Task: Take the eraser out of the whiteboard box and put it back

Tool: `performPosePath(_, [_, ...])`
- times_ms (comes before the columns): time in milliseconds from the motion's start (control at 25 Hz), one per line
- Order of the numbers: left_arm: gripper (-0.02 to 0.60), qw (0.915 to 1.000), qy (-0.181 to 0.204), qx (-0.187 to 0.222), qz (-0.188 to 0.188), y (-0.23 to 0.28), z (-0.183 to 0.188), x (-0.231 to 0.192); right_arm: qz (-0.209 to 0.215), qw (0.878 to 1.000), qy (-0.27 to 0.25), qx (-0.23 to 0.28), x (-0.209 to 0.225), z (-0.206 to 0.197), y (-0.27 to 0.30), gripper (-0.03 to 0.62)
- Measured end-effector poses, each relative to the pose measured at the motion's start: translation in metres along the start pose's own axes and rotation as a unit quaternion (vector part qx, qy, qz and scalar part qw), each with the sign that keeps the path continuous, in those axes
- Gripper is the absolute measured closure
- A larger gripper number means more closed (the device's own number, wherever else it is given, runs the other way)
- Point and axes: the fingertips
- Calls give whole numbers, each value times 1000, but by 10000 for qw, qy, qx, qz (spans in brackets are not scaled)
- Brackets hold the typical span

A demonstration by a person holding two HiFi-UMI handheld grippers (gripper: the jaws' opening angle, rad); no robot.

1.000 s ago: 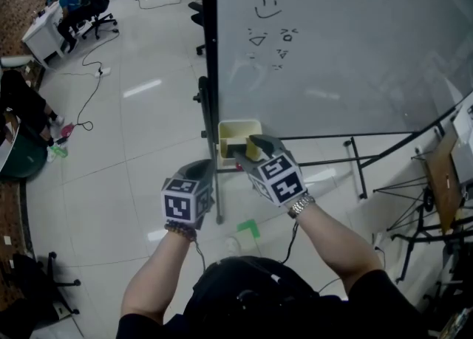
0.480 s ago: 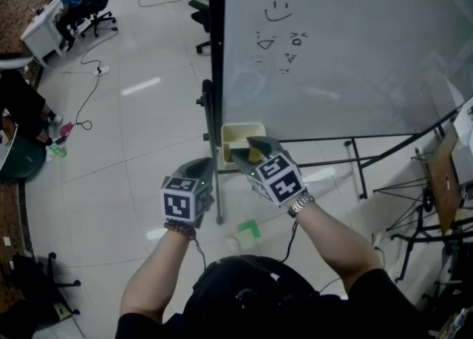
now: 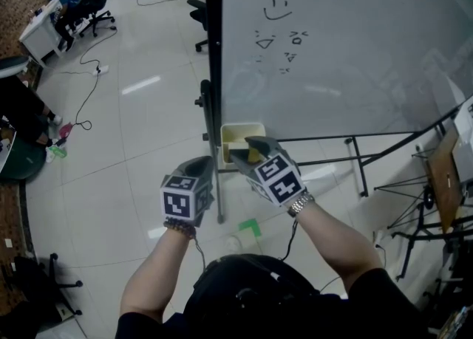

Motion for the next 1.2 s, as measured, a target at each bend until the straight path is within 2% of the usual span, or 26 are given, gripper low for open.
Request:
performPosePath(560, [581,9999,40,142,27,-10,5,11,-217,9989,12,424,1,15,-26,376])
performPosePath(1200, [581,9992,276,294,57,-38,10,55,-656,9917,3,1109,5,35,-95,387])
Point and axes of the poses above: the fingertips, and each gripper's own axes: y forward along the fingers, x to its right, z out of its top, and after that the axes turned 1 degree about z, right-handed
